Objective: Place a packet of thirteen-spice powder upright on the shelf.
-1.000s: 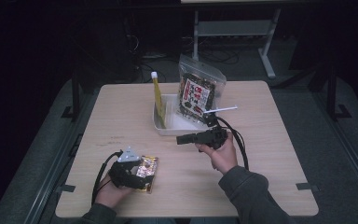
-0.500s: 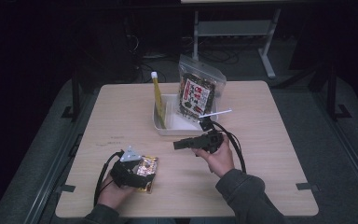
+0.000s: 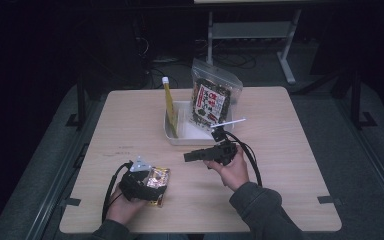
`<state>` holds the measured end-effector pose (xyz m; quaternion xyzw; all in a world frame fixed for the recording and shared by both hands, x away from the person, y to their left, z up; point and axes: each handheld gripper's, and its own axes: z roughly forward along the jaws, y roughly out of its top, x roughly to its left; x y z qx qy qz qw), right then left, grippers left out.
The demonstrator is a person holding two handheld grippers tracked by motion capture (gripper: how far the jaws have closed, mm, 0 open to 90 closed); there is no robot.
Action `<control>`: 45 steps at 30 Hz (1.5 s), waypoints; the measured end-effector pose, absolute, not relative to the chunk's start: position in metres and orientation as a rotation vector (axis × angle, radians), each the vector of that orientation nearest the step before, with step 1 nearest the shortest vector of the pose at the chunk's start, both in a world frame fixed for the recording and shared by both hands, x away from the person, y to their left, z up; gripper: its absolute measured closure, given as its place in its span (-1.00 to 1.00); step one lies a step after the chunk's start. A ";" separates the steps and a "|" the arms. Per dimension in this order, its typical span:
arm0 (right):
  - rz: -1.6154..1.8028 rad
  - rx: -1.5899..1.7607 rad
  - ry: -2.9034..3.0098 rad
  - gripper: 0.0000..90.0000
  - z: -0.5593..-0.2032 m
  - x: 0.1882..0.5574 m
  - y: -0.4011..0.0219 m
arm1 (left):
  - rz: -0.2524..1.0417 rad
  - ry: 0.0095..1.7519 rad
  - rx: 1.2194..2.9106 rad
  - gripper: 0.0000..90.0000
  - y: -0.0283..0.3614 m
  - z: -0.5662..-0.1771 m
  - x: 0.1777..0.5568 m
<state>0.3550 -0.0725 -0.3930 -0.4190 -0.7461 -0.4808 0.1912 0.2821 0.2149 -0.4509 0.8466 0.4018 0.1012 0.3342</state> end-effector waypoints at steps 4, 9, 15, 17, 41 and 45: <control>-1.349 -1.173 -2.097 -0.01 -0.394 0.355 -0.071 | 0.268 1.042 2.245 -0.75 0.210 -0.453 0.281; -1.345 -1.172 -2.098 -0.01 -0.395 0.355 -0.070 | 0.270 1.036 2.252 -0.71 0.209 -0.453 0.281; -1.313 -1.165 -2.125 -0.02 -0.399 0.356 -0.066 | 0.226 0.962 2.323 -0.37 0.203 -0.455 0.279; -1.307 -1.164 -2.130 -0.02 -0.402 0.357 -0.066 | 0.225 0.951 2.331 -0.33 0.202 -0.454 0.279; -1.175 -1.156 -2.131 -0.03 -0.425 0.361 -0.053 | 0.292 0.831 2.262 -0.29 0.196 -0.436 0.270; -1.168 -1.156 -2.129 -0.03 -0.427 0.360 -0.054 | 0.296 0.799 2.243 -0.29 0.194 -0.433 0.268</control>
